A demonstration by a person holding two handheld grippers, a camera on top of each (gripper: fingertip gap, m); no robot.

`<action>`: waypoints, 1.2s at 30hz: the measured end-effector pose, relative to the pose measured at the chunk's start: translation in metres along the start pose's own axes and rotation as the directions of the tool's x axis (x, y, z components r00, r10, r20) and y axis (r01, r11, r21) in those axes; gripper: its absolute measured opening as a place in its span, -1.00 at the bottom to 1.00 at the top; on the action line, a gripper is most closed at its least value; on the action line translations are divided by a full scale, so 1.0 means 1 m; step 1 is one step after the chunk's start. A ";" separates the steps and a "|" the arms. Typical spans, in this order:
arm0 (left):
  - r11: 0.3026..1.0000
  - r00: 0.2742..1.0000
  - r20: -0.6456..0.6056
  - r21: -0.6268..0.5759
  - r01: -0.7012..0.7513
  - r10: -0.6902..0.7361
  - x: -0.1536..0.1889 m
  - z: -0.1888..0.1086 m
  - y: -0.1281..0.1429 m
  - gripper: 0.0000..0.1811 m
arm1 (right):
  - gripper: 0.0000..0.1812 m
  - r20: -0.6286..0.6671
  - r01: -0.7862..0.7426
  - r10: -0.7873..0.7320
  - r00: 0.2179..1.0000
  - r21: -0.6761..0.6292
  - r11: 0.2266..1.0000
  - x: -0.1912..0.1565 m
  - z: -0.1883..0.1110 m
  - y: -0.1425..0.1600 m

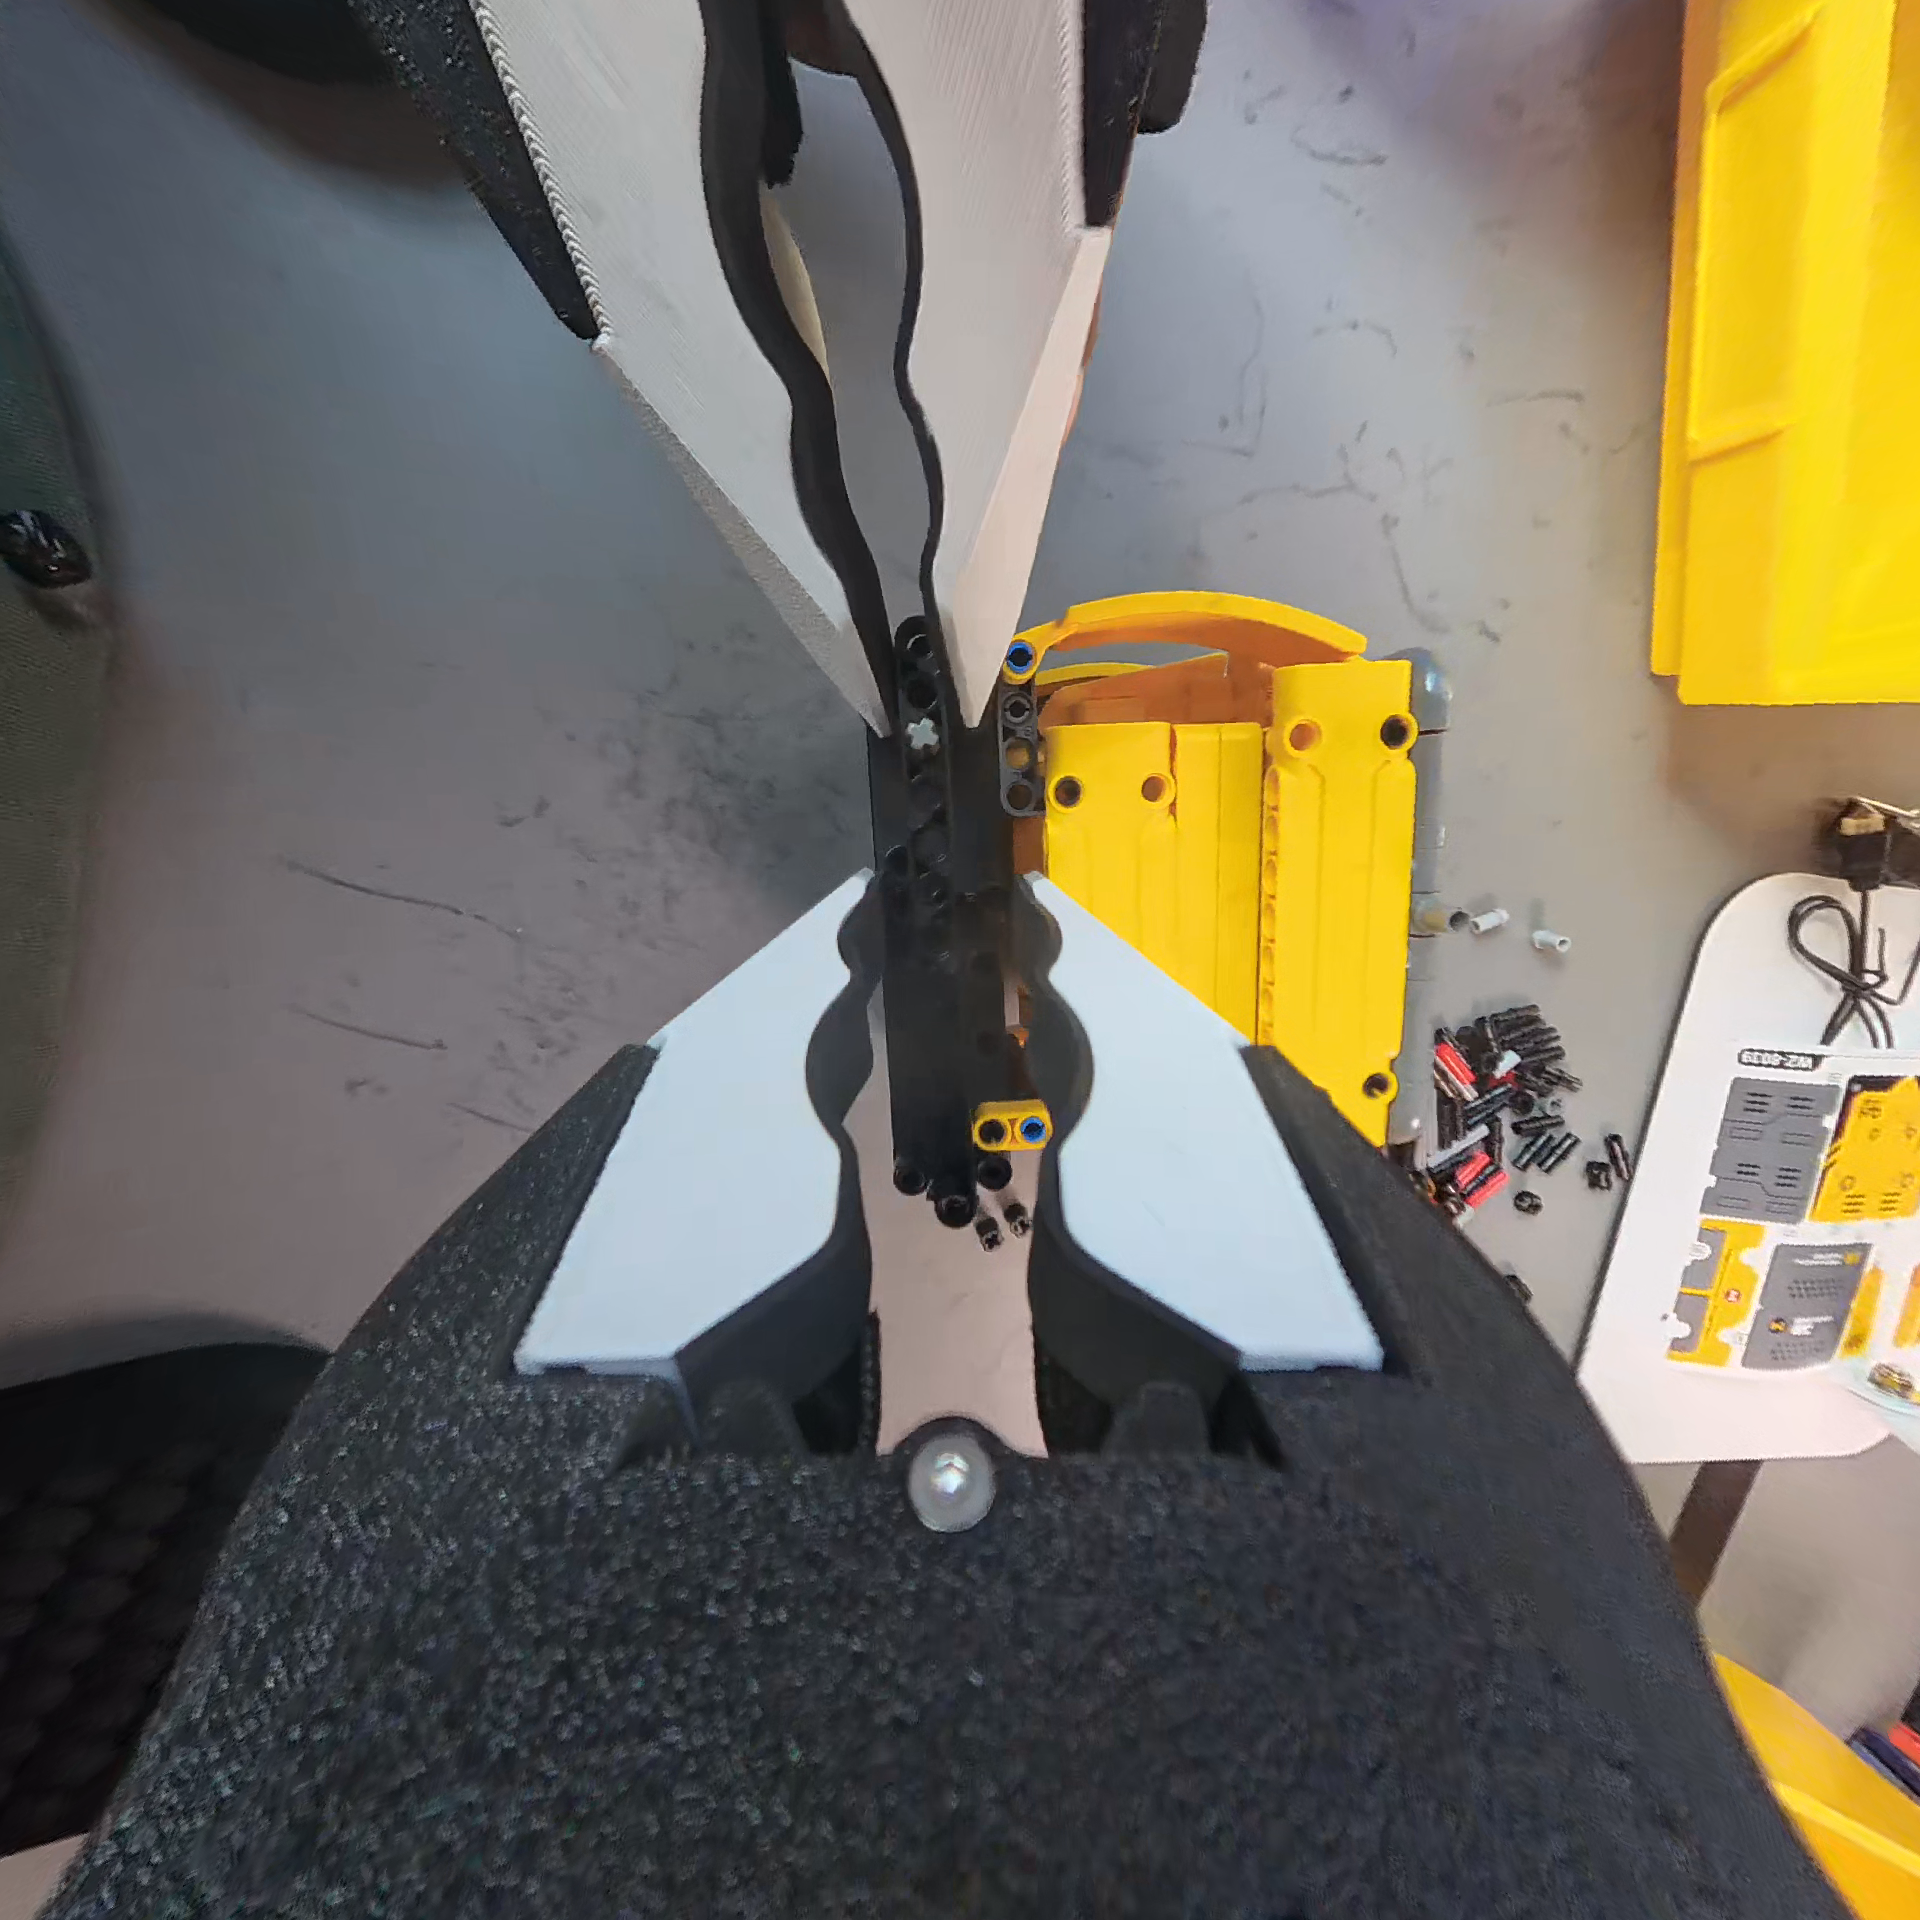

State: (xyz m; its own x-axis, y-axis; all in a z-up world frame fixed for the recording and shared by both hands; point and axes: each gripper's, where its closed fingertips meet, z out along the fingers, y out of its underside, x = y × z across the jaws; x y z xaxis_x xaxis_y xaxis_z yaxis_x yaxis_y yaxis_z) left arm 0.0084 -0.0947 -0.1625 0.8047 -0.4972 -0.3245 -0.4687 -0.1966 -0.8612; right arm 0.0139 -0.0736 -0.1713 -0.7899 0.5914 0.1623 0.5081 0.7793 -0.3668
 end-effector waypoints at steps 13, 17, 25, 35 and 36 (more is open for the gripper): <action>1.000 1.000 -0.007 0.005 0.012 -0.012 0.000 0.000 0.000 -0.91 | -0.73 -0.106 0.019 -0.011 0.994 0.074 0.997 0.003 -0.005 0.000; 1.000 1.000 -0.008 0.006 0.014 -0.014 0.000 0.000 0.000 -0.91 | -0.73 -0.114 0.014 -0.002 0.993 0.106 0.994 0.003 -0.005 0.001; 1.000 1.000 -0.008 -0.001 0.009 -0.009 0.001 -0.001 0.000 -0.91 | -0.73 -0.144 0.031 -0.008 0.990 0.153 0.988 0.007 -0.008 0.000; 0.995 0.997 -0.045 -0.077 0.064 -0.067 0.002 0.000 0.001 -0.92 | -0.72 -0.129 0.070 -0.041 0.991 0.222 0.973 0.002 -0.011 0.001; 0.994 0.995 -0.056 -0.085 0.072 -0.077 0.002 0.000 0.001 -0.93 | -0.72 -0.117 0.064 -0.038 0.992 0.230 0.971 0.001 -0.011 0.001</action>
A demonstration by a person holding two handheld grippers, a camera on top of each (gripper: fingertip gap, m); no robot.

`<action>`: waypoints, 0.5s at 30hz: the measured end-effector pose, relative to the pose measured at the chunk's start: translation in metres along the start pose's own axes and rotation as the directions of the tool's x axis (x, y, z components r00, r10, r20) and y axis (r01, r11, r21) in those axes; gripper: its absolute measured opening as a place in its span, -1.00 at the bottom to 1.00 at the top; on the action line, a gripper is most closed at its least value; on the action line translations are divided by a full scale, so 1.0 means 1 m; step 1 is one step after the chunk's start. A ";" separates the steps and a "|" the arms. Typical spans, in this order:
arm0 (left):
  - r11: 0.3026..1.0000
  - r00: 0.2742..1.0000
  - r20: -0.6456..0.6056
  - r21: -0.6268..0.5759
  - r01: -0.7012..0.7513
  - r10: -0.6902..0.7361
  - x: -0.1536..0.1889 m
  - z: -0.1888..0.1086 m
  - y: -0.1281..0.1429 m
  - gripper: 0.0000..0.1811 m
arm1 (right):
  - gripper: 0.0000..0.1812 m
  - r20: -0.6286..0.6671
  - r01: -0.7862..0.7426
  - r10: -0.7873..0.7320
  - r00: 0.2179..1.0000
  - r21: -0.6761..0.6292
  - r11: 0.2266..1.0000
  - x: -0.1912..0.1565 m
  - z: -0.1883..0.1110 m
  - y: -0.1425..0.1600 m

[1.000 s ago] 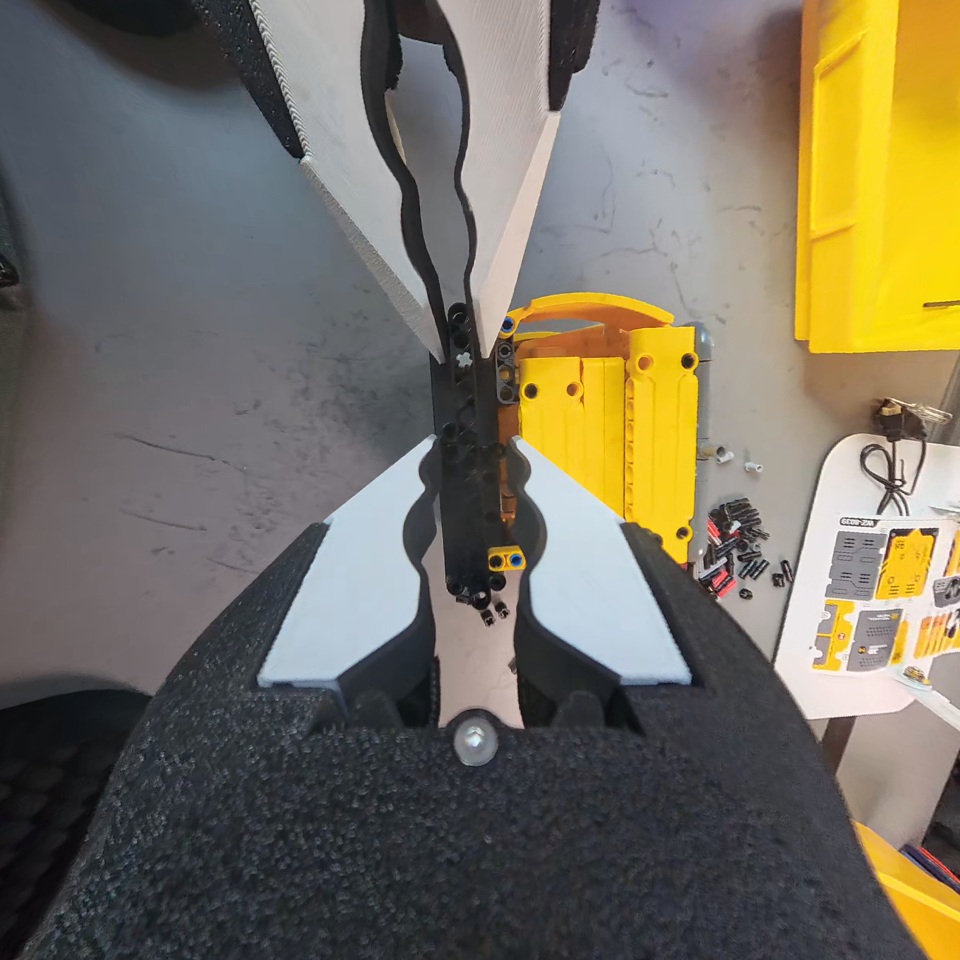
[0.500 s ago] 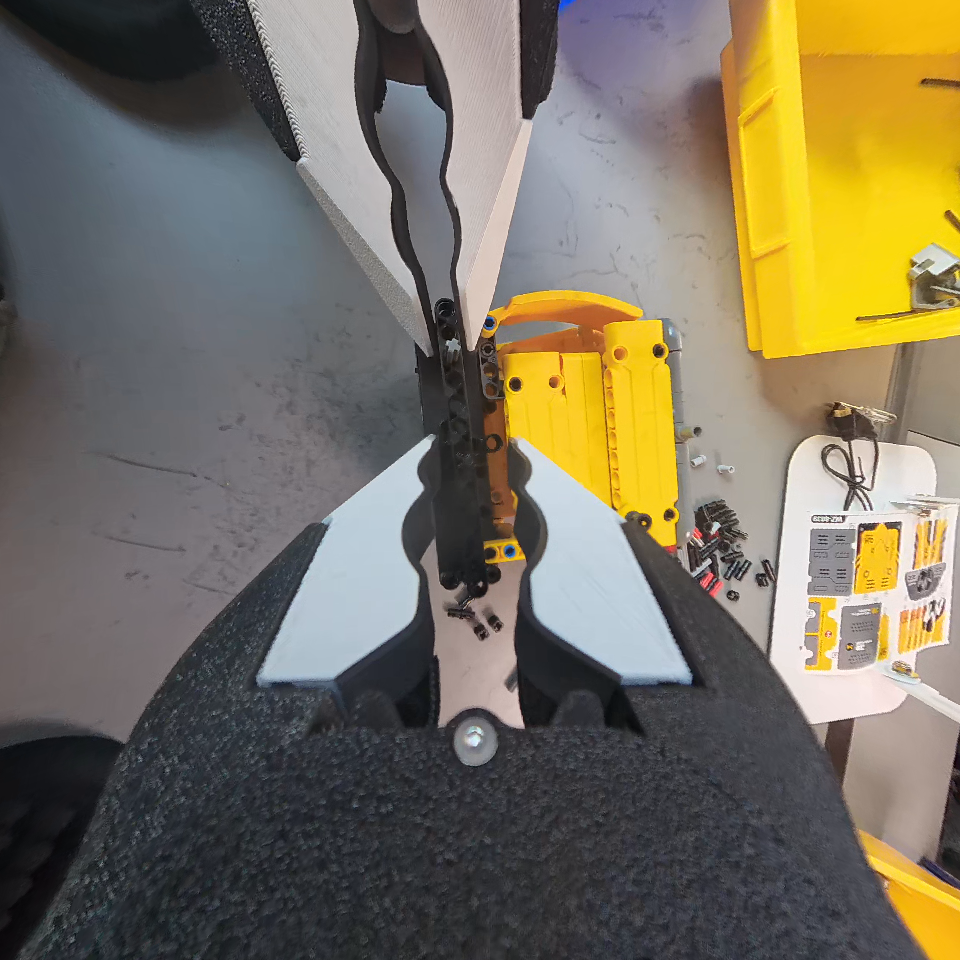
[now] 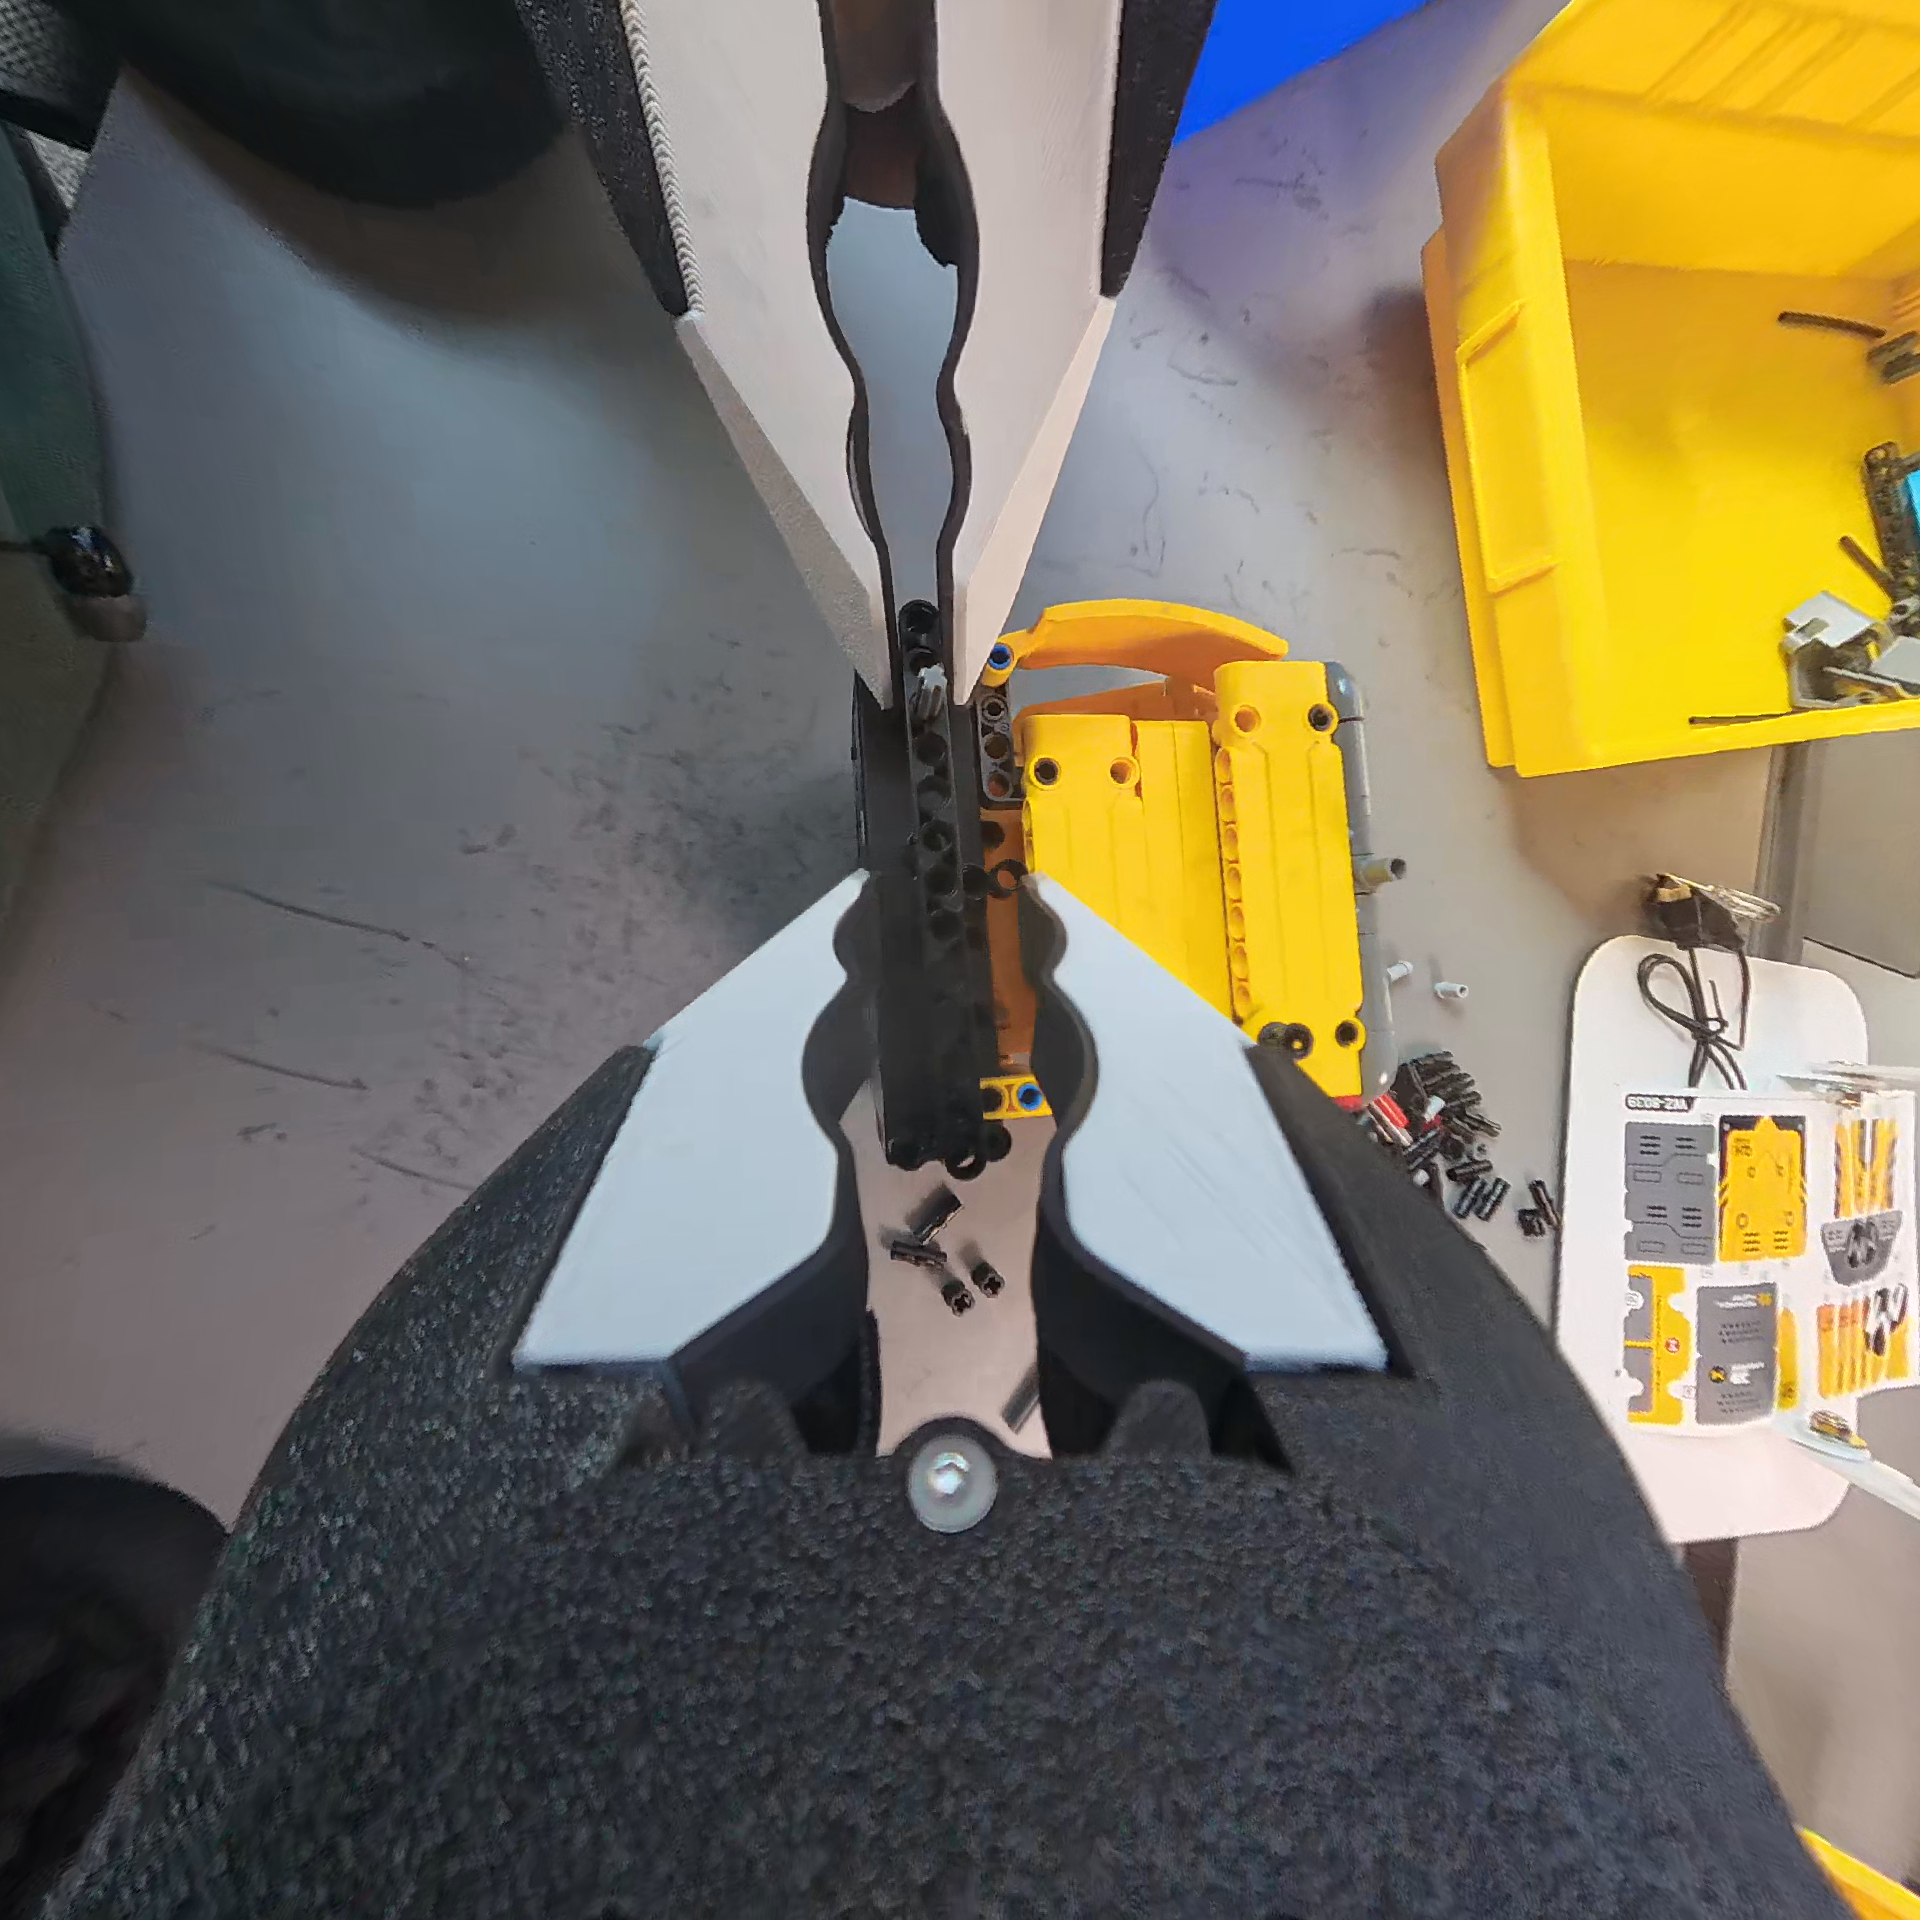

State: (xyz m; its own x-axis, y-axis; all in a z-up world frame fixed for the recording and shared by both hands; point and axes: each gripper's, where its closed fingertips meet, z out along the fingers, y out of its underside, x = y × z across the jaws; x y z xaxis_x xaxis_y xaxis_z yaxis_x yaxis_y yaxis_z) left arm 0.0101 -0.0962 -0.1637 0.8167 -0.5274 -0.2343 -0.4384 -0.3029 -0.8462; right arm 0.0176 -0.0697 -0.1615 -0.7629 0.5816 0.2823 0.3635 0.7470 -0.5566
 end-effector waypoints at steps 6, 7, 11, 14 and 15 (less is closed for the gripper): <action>0.998 0.998 -0.056 -0.043 0.037 -0.040 0.002 0.000 0.001 -0.93 | -0.79 0.055 -0.008 0.005 0.998 0.053 0.999 -0.002 -0.003 -0.003; 0.998 0.997 -0.063 -0.050 0.043 -0.046 0.003 0.000 0.001 -0.93 | -0.81 0.055 0.001 -0.004 0.998 0.051 0.999 -0.001 -0.002 -0.003; 0.996 0.993 -0.086 -0.056 0.071 -0.075 0.005 0.001 0.001 -0.93 | -0.90 0.093 0.019 -0.025 0.995 0.064 0.998 -0.005 0.000 -0.003; 0.996 0.994 -0.083 -0.061 0.060 -0.065 0.005 0.002 0.002 -0.92 | -0.92 0.110 0.013 -0.021 0.994 0.076 0.997 -0.006 0.001 -0.003; 0.996 0.996 -0.076 -0.074 0.047 -0.052 0.005 0.003 0.005 -0.92 | -0.92 0.113 0.008 -0.017 0.993 0.078 0.997 -0.006 0.001 -0.003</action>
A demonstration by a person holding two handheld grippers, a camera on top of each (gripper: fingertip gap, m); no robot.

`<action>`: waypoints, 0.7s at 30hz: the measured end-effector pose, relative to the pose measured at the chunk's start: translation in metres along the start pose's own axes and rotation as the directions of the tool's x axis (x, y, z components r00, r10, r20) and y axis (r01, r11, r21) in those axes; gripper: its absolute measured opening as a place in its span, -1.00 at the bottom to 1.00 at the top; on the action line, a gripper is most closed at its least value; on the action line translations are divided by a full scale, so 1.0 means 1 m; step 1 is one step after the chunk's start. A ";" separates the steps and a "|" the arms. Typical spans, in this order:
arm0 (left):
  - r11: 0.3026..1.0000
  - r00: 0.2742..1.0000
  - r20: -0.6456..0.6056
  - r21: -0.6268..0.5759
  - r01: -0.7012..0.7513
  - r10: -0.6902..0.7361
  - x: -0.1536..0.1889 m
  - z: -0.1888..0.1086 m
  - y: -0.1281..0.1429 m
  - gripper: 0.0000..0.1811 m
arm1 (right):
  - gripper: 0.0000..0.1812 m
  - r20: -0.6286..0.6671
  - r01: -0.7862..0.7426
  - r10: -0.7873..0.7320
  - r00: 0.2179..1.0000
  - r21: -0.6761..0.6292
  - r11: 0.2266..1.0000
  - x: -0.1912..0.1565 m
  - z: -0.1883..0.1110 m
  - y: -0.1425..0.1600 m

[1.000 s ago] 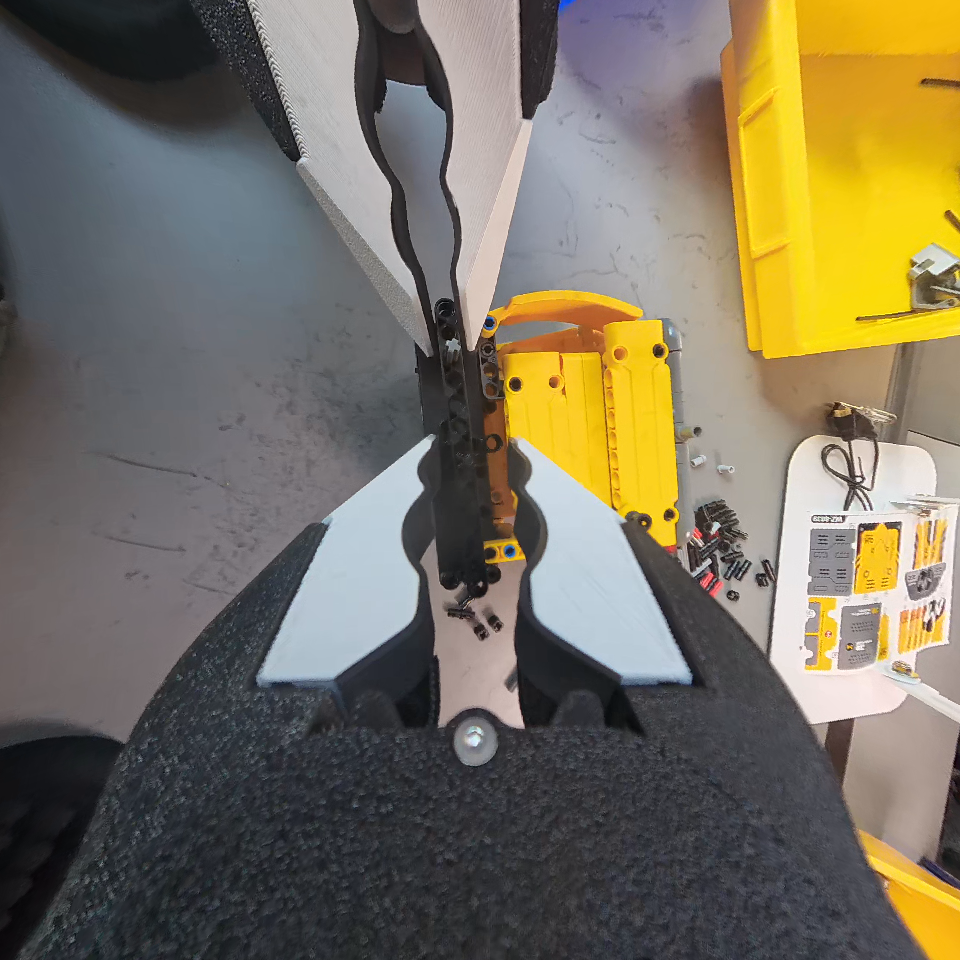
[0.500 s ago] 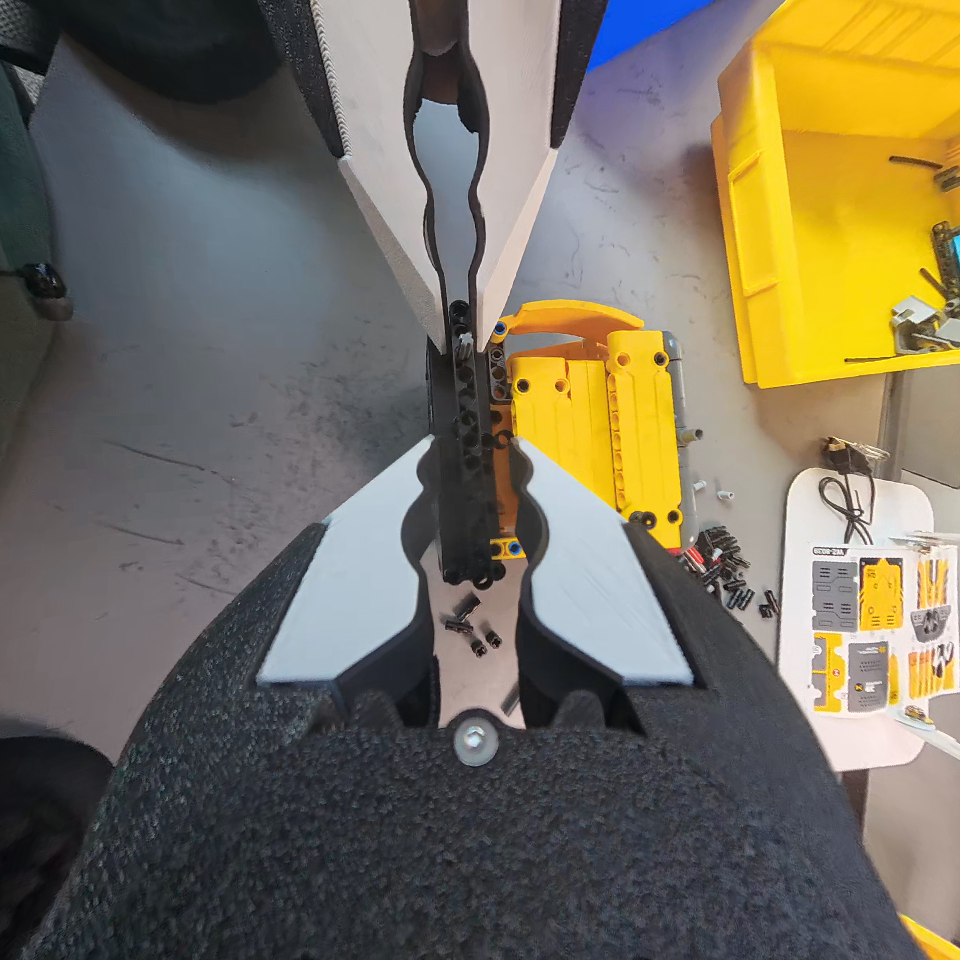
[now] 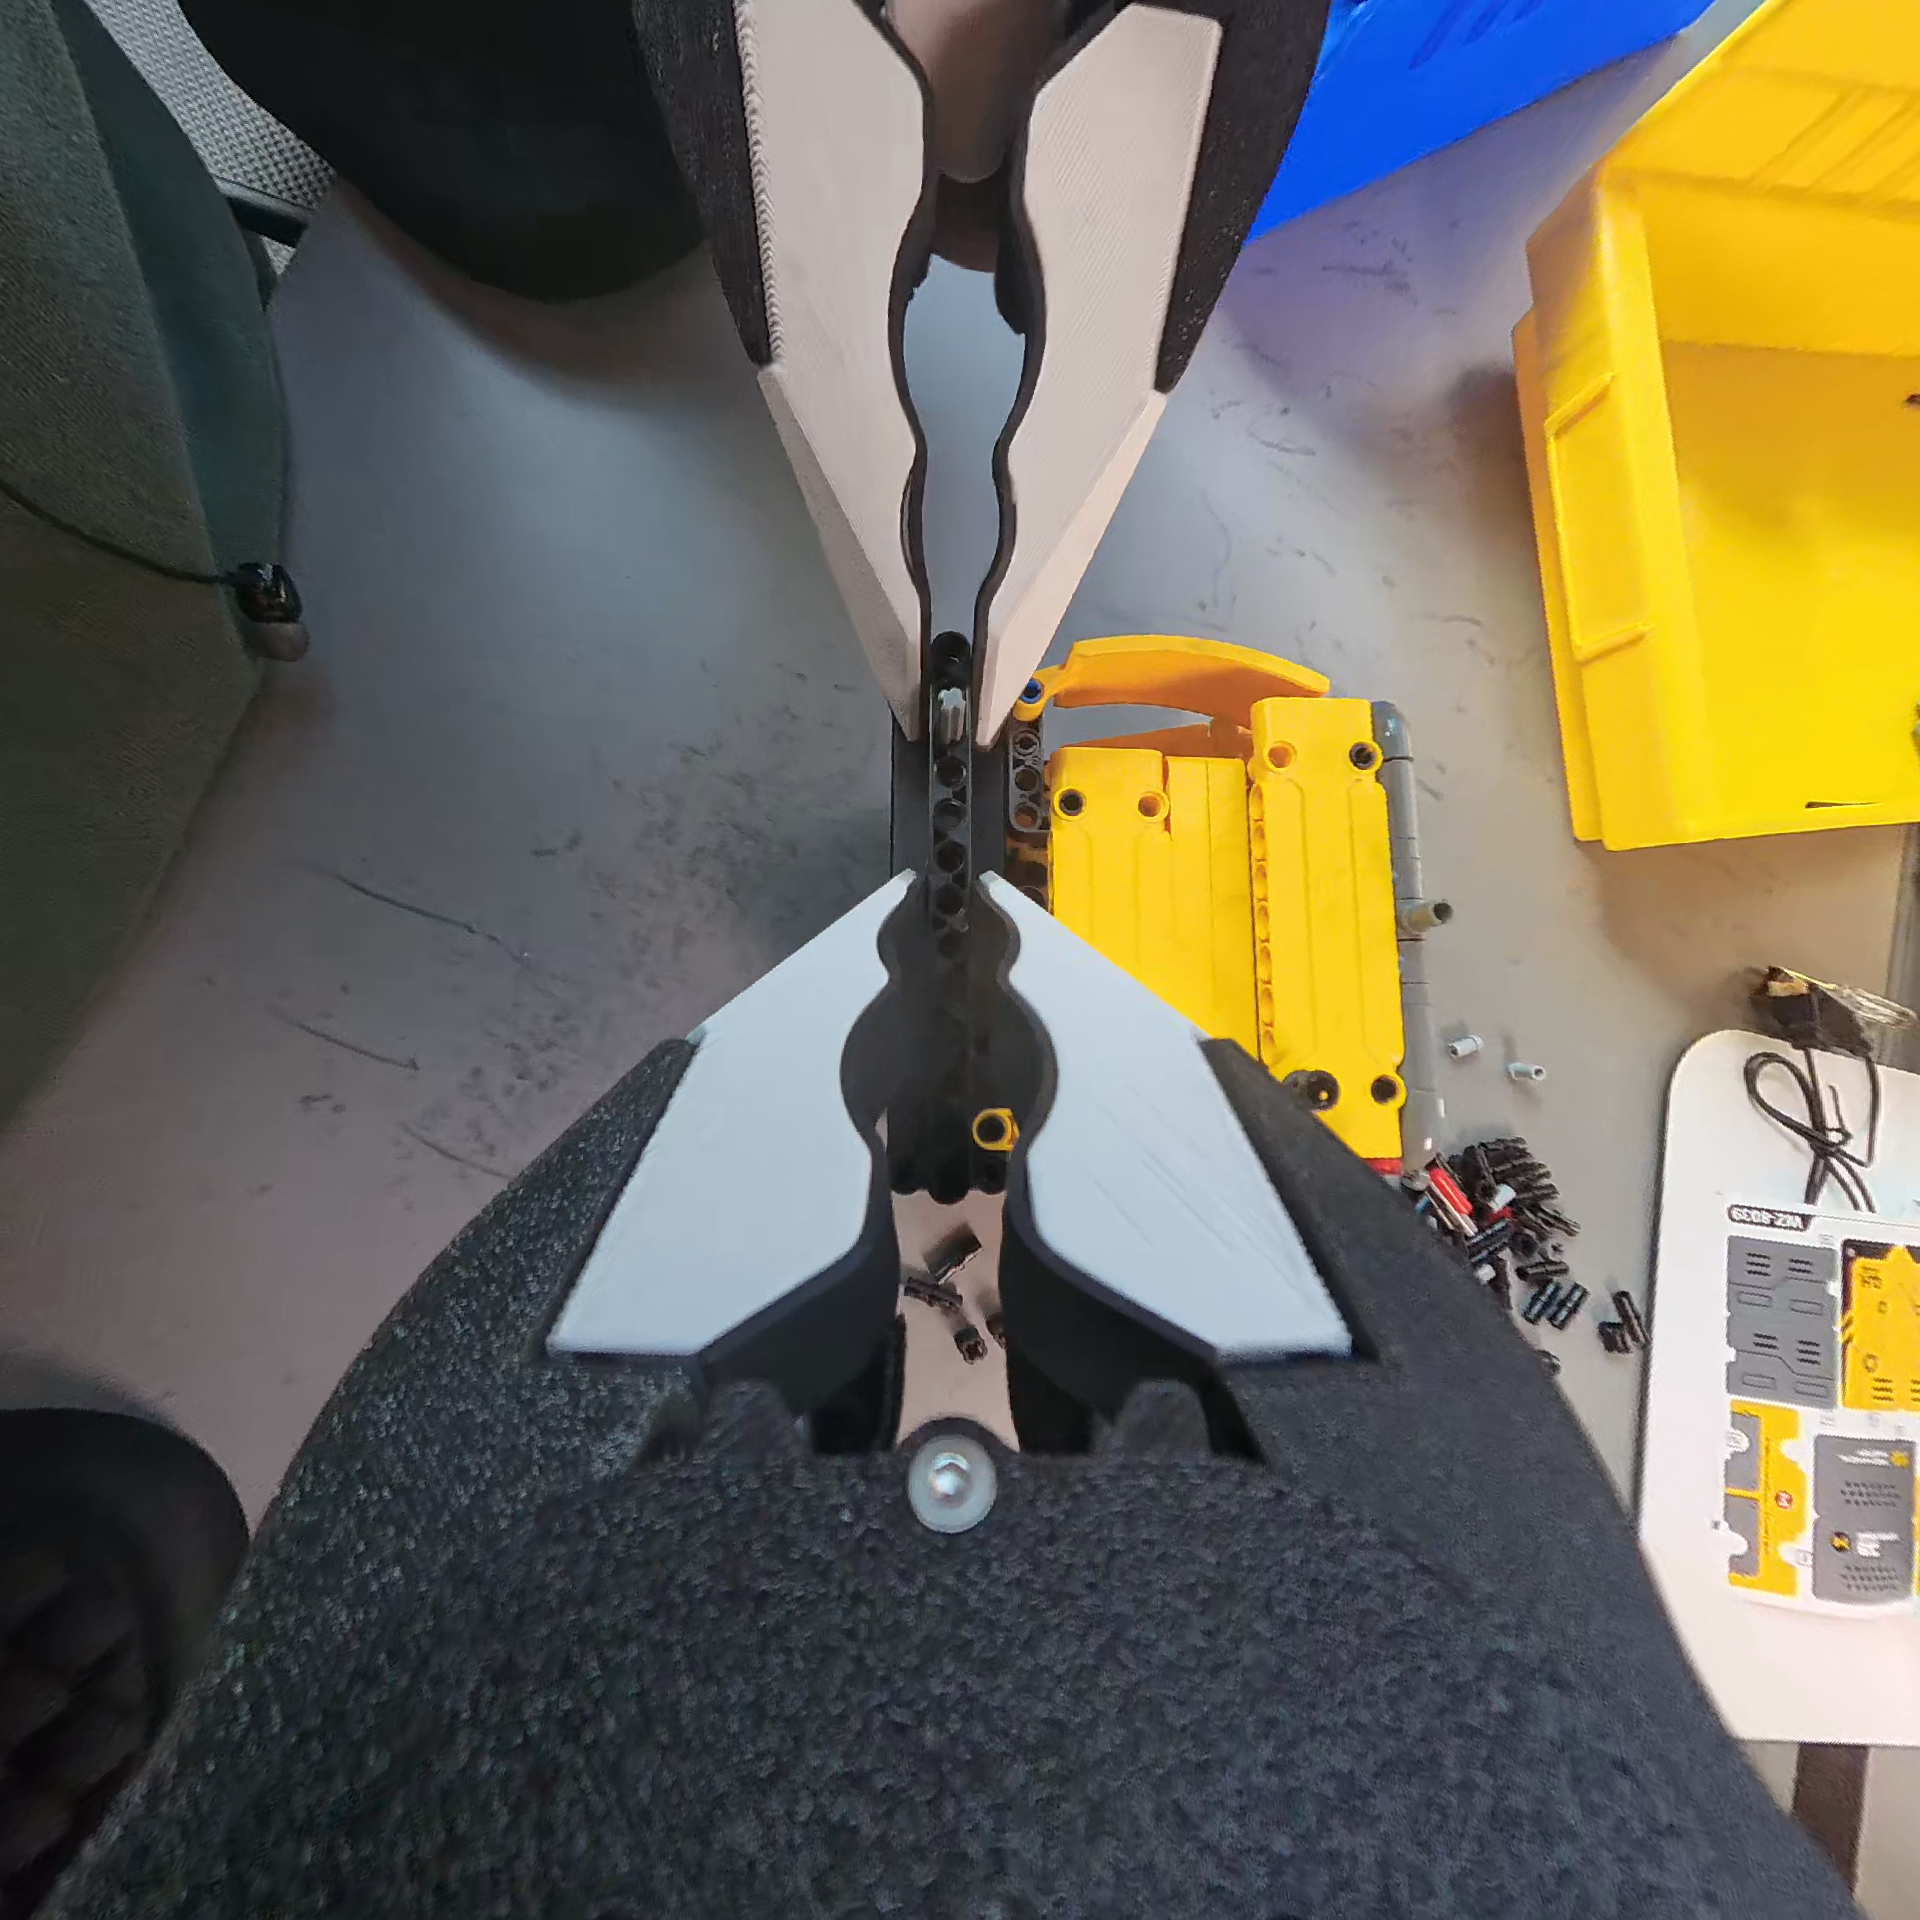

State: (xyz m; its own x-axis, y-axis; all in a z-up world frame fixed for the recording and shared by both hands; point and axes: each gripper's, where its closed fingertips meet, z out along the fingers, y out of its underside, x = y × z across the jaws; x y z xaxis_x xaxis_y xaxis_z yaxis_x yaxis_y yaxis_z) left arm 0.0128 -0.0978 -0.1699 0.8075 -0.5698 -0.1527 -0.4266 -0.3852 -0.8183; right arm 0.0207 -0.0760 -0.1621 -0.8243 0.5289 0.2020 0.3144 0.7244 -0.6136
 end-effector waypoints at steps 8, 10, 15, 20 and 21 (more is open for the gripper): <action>0.998 0.997 0.046 0.021 -0.059 0.058 -0.002 -0.001 -0.003 -0.82 | -0.92 0.009 -0.023 0.023 1.000 0.006 1.000 0.003 -0.001 0.001; 0.997 0.997 0.063 0.047 -0.054 0.051 -0.005 -0.005 -0.007 -0.85 | -0.92 0.010 -0.023 0.023 1.000 0.004 1.000 0.003 -0.001 0.001; 0.996 0.997 0.063 0.067 -0.055 0.051 -0.004 -0.005 -0.010 -0.92 | -0.92 0.024 -0.036 0.036 0.999 -0.002 0.999 0.003 -0.001 0.001; 0.997 0.999 0.048 0.079 -0.022 0.018 -0.004 -0.005 -0.010 -0.92 | -0.82 0.006 -0.004 0.004 1.000 -0.022 1.000 0.004 0.000 0.001; 0.997 0.999 0.046 0.080 -0.019 0.016 -0.004 -0.005 -0.010 -0.92 | -0.82 0.006 -0.006 0.006 1.000 -0.004 1.000 0.004 -0.001 -0.004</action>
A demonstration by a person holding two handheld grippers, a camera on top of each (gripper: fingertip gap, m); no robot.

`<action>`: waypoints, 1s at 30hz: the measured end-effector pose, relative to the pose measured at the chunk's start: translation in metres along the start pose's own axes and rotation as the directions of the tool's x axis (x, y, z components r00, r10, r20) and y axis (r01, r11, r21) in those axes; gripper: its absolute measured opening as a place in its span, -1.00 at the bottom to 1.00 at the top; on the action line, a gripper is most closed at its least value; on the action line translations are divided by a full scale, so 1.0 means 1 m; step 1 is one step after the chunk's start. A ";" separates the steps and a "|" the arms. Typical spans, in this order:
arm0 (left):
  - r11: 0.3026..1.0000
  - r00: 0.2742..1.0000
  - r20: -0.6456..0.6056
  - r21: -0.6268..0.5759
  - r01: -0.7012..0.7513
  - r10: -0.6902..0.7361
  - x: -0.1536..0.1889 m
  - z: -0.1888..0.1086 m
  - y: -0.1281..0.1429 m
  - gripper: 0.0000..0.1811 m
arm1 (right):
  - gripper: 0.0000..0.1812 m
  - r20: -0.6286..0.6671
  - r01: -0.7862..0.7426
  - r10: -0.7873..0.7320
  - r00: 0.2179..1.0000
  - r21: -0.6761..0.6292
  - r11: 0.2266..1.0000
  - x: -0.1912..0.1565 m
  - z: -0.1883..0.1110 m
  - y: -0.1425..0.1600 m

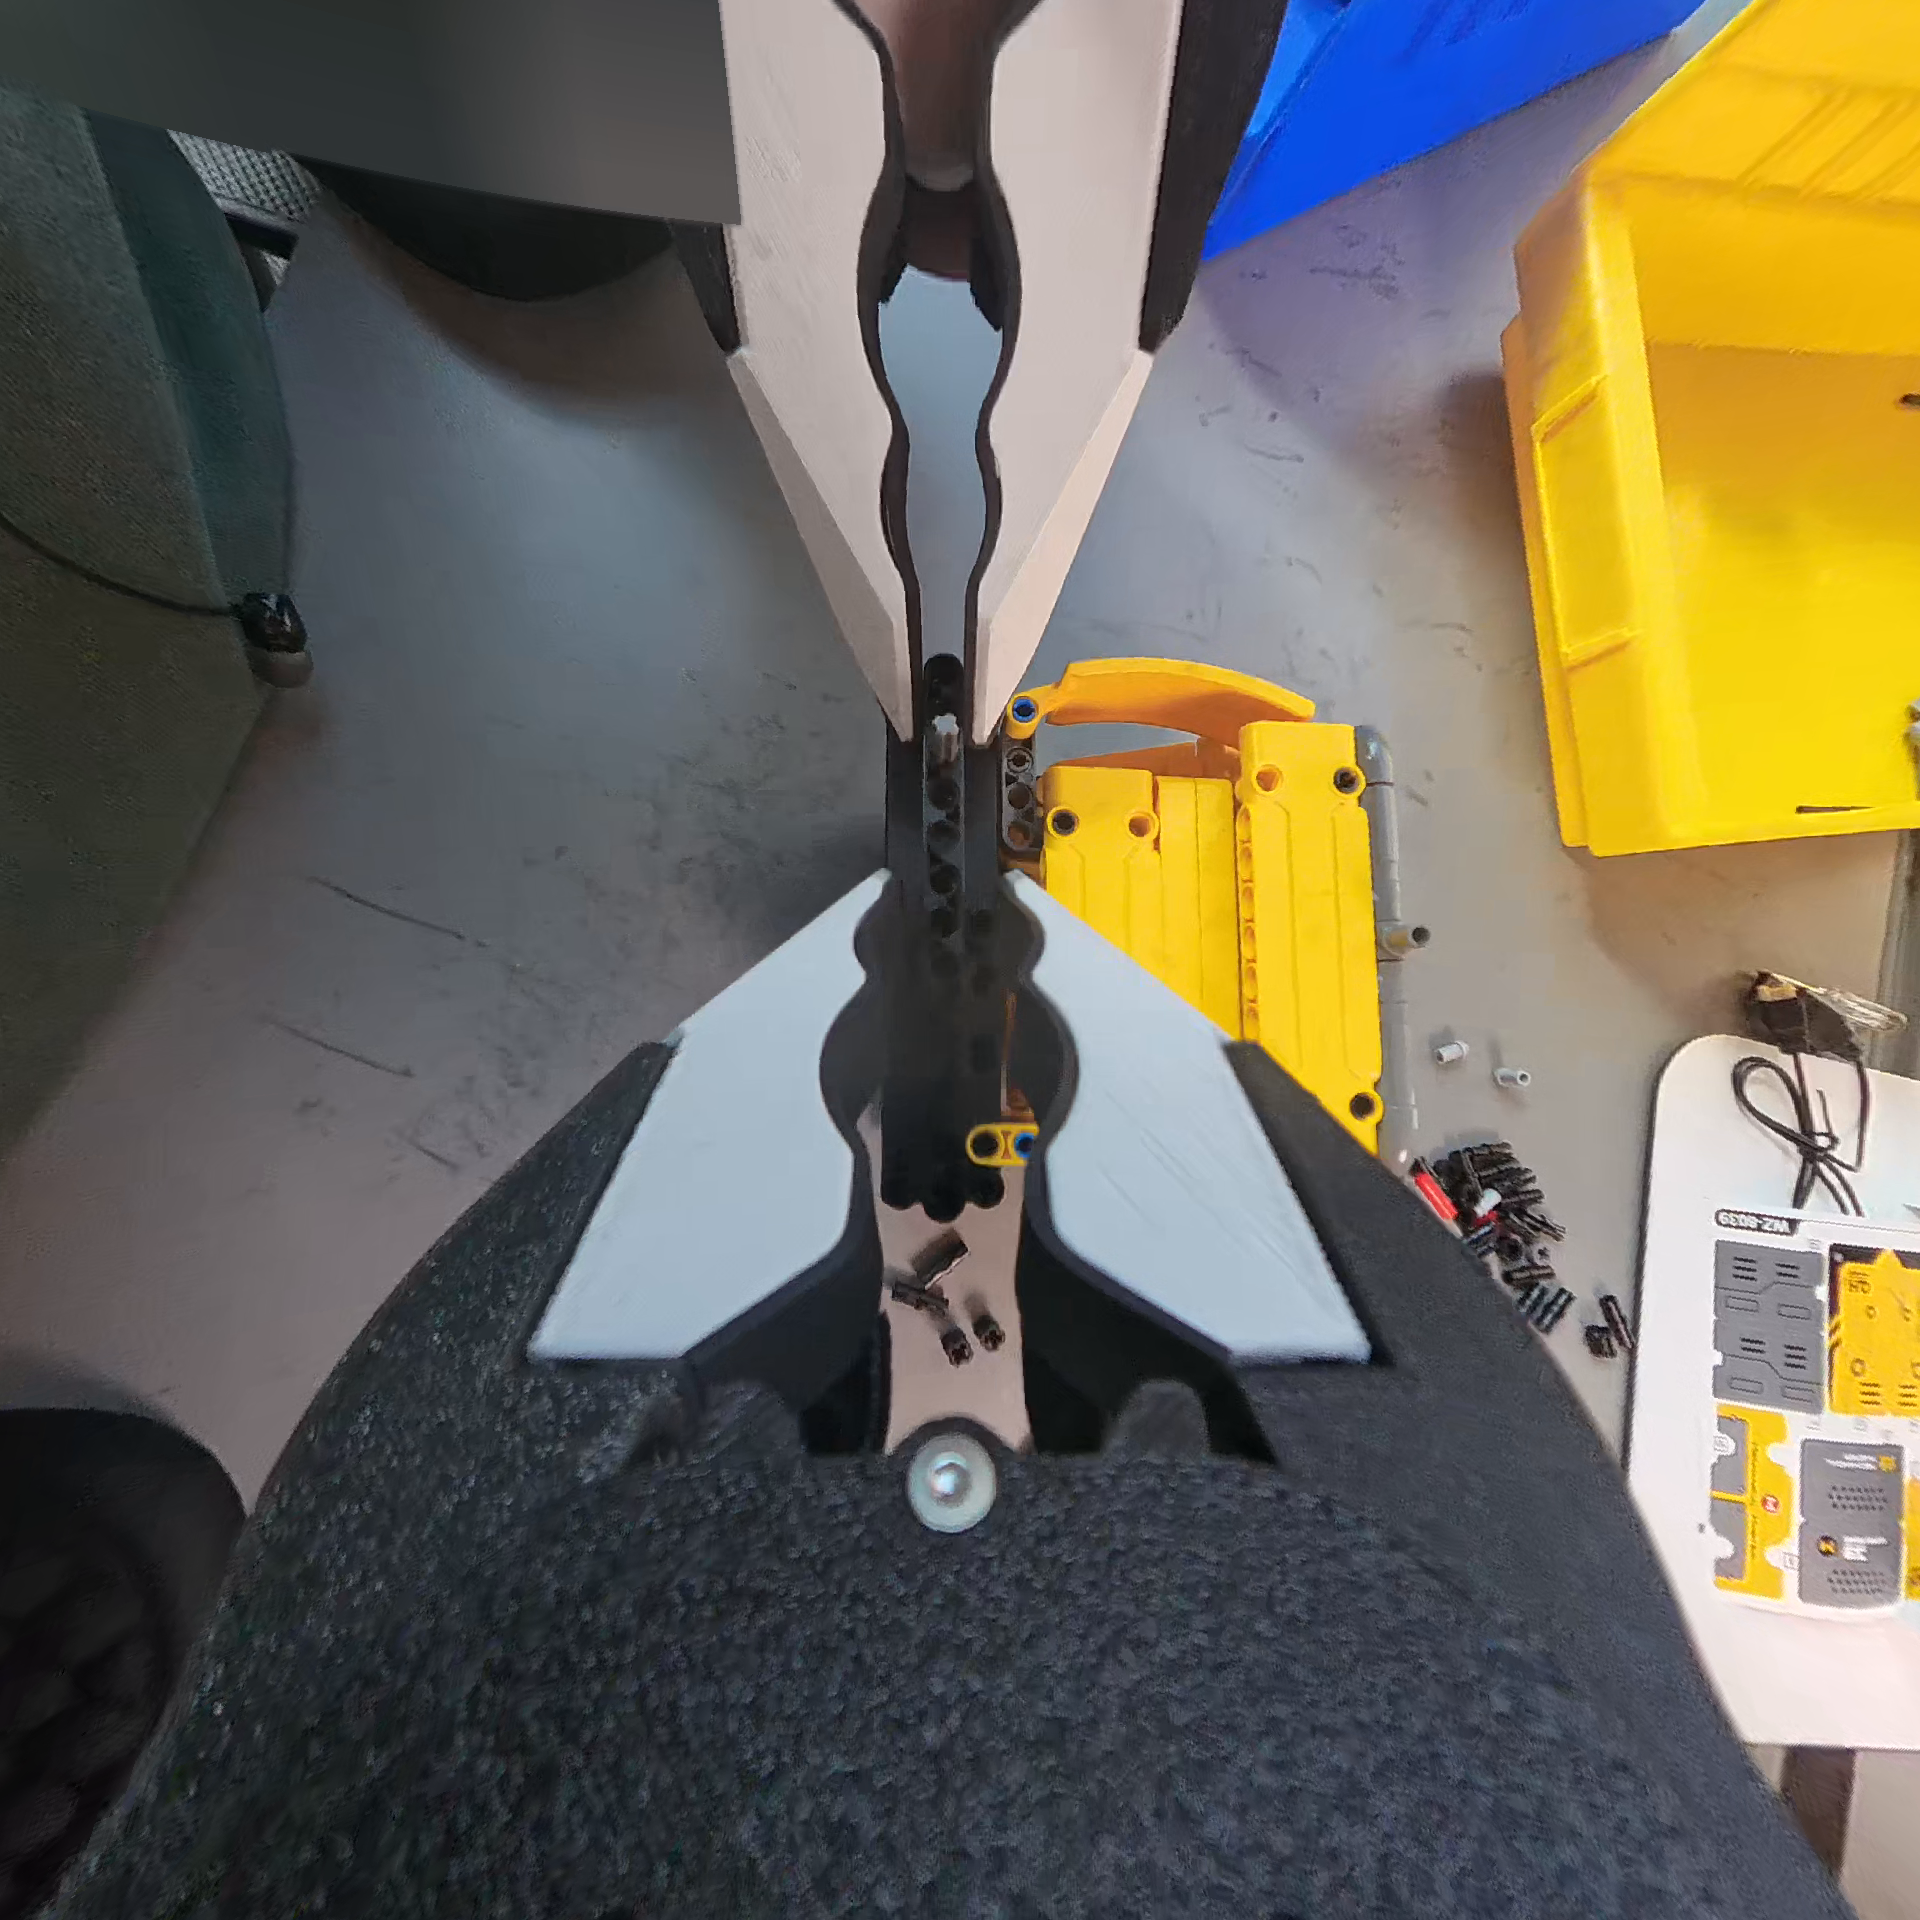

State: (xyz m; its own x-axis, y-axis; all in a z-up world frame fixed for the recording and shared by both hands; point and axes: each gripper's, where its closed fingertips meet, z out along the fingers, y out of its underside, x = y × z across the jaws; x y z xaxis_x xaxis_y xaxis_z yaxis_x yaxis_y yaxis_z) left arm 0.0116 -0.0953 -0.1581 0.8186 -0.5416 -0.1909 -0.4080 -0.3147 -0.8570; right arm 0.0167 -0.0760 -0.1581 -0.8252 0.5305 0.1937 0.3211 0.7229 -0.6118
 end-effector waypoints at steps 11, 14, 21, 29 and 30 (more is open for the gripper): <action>1.000 1.000 0.012 0.017 0.011 -0.011 -0.002 -0.007 0.004 -0.83 | -0.87 0.034 0.063 -0.063 0.997 0.008 0.998 0.001 0.013 -0.021; 0.998 0.999 0.001 0.018 0.054 -0.055 -0.003 -0.017 0.010 -0.83 | -0.84 0.043 0.068 -0.069 0.997 0.014 0.998 0.000 0.011 -0.028; 0.996 0.996 0.004 0.006 0.084 -0.084 -0.001 -0.006 0.021 -0.89 | -0.92 0.053 0.089 -0.085 0.995 -0.077 0.993 -0.001 0.021 -0.031; 0.996 0.996 -0.002 0.027 0.088 -0.088 0.000 -0.002 0.023 -0.94 | -0.92 0.090 0.054 -0.042 0.995 -0.133 0.990 -0.002 0.026 -0.025; 0.995 0.995 -0.009 0.030 0.095 -0.095 0.001 -0.002 0.023 -0.94 | -0.93 0.096 0.049 -0.036 0.995 -0.134 0.990 -0.002 0.026 -0.025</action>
State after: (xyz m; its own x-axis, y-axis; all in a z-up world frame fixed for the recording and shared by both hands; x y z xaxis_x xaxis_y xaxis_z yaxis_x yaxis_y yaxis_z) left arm 0.0021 -0.1044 -0.1774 0.8501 -0.5161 -0.1042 -0.3157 -0.3412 -0.8854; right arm -0.0018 -0.1067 -0.1635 -0.8772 0.4591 0.1406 0.3401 0.8008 -0.4930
